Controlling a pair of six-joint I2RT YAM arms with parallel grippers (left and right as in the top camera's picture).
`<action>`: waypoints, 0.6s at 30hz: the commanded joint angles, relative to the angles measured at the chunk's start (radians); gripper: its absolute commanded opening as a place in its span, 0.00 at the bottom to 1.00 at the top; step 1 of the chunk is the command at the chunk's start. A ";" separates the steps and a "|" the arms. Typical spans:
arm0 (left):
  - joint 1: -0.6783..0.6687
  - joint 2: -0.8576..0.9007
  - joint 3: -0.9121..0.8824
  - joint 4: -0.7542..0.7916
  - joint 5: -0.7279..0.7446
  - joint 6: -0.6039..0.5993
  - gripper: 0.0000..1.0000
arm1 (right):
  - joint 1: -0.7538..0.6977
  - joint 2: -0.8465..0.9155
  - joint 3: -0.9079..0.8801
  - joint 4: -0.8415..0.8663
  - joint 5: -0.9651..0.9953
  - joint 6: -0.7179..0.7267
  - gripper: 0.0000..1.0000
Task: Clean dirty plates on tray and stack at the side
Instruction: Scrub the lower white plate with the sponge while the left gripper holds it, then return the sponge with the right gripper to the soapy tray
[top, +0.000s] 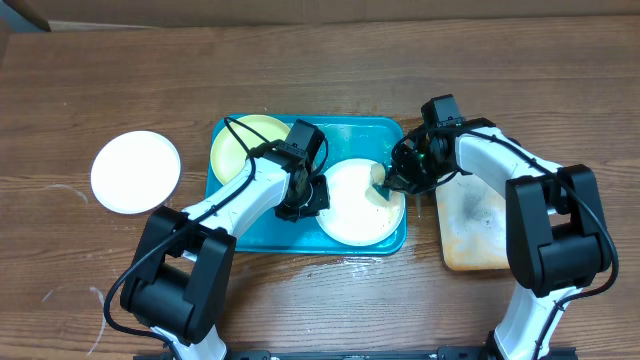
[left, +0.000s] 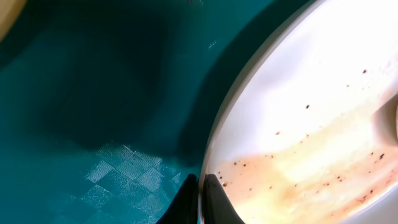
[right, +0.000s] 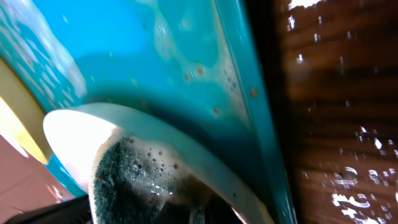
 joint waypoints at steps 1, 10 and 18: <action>0.020 0.026 -0.031 -0.047 -0.086 0.001 0.04 | -0.026 0.018 0.019 -0.034 0.243 -0.033 0.04; 0.020 0.026 -0.031 -0.042 -0.085 -0.002 0.04 | 0.111 -0.016 0.278 -0.232 0.340 -0.182 0.04; 0.020 0.026 -0.030 0.040 -0.053 0.022 0.04 | 0.135 -0.076 0.432 -0.362 0.393 -0.179 0.04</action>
